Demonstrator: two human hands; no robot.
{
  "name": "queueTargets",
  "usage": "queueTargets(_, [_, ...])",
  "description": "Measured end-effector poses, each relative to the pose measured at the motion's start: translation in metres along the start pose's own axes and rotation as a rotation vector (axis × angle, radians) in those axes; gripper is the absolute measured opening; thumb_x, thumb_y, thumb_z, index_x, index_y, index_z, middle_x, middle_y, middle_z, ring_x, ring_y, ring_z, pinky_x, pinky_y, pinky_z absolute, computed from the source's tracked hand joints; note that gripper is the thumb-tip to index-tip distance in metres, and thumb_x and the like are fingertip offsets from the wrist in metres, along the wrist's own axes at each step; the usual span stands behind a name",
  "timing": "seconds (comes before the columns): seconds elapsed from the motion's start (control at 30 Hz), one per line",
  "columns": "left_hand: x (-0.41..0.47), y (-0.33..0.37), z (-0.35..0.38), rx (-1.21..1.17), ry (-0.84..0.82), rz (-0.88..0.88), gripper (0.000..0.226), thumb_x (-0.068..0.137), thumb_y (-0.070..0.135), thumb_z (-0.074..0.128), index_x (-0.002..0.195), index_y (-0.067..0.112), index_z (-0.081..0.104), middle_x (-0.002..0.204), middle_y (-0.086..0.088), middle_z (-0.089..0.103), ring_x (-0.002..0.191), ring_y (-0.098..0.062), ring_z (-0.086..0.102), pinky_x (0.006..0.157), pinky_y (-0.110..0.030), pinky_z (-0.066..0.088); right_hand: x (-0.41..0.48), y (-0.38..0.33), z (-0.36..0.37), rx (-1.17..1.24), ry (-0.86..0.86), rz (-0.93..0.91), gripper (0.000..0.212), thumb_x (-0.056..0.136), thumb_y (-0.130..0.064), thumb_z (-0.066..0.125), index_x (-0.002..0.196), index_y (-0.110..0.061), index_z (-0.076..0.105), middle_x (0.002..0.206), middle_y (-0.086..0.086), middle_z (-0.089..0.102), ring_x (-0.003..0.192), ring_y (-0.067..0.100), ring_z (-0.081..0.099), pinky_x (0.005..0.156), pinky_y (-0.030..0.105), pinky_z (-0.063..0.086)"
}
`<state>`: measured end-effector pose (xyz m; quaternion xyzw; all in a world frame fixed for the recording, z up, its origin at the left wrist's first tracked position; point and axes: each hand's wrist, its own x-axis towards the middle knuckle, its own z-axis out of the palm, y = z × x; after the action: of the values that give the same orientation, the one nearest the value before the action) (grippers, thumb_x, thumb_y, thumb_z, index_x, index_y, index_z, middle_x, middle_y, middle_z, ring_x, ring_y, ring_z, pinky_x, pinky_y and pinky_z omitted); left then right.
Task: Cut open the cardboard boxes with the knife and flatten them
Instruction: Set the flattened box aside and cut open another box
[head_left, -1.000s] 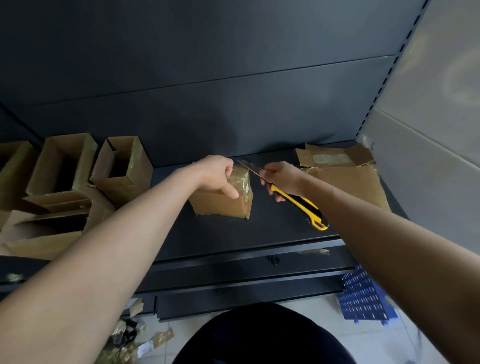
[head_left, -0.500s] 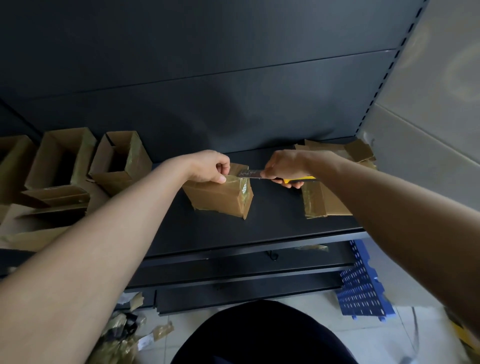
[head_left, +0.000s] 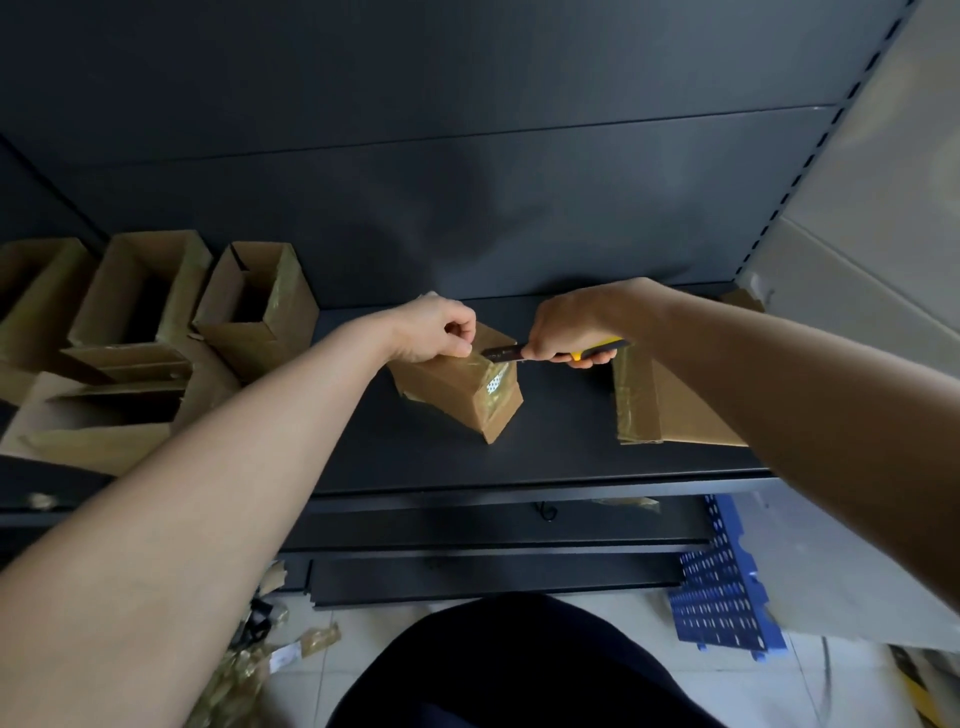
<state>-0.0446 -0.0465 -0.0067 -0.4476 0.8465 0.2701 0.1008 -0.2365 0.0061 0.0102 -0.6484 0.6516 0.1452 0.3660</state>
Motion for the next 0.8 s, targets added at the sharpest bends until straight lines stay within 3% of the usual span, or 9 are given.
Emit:
queueTargets(0.43, [0.004,0.005,0.006,-0.025,0.007,-0.030,0.027,0.091,0.029,0.059,0.069,0.043,0.055,0.116,0.000,0.042,0.110,-0.028,0.043,0.095,-0.050,0.041,-0.002,0.001,-0.001,0.011,-0.062,-0.006,0.041,0.097,-0.032,0.043,0.063,-0.010,0.042,0.045,0.005,0.045,0.035,0.020,0.037,0.046,0.025,0.035])
queueTargets(0.57, [0.004,-0.001,0.005,-0.058,0.017,-0.033,0.025,0.089,0.030,0.060,0.070,0.045,0.055,0.115,0.001,0.045,0.115,-0.027,0.041,0.097,-0.051,0.040,0.002,-0.001,0.014,0.018,0.056,-0.013,0.039,0.098,-0.035,0.041,0.067,-0.011,0.046,0.051,0.007,0.050,0.037,0.020,0.041,0.048,0.025,0.040])
queueTargets(0.7, [0.005,-0.001,0.004,-0.037,0.011,-0.029,0.021,0.088,0.032,0.058,0.072,0.045,0.055,0.116,0.003,0.045,0.115,-0.027,0.040,0.097,-0.049,0.038,-0.005,0.013,0.022,0.195,0.049,-0.036,0.040,0.099,-0.032,0.042,0.067,-0.009,0.047,0.051,0.008,0.049,0.037,0.019,0.040,0.048,0.025,0.038])
queueTargets(0.8, [0.007,0.002,0.001,-0.033,0.061,-0.054,0.018,0.090,0.034,0.056,0.074,0.041,0.053,0.119,0.002,0.039,0.113,-0.028,0.040,0.099,-0.046,0.035,-0.016,0.040,0.015,0.252,0.126,0.038,0.041,0.099,-0.031,0.042,0.066,-0.008,0.048,0.051,0.010,0.049,0.037,0.019,0.041,0.049,0.026,0.038])
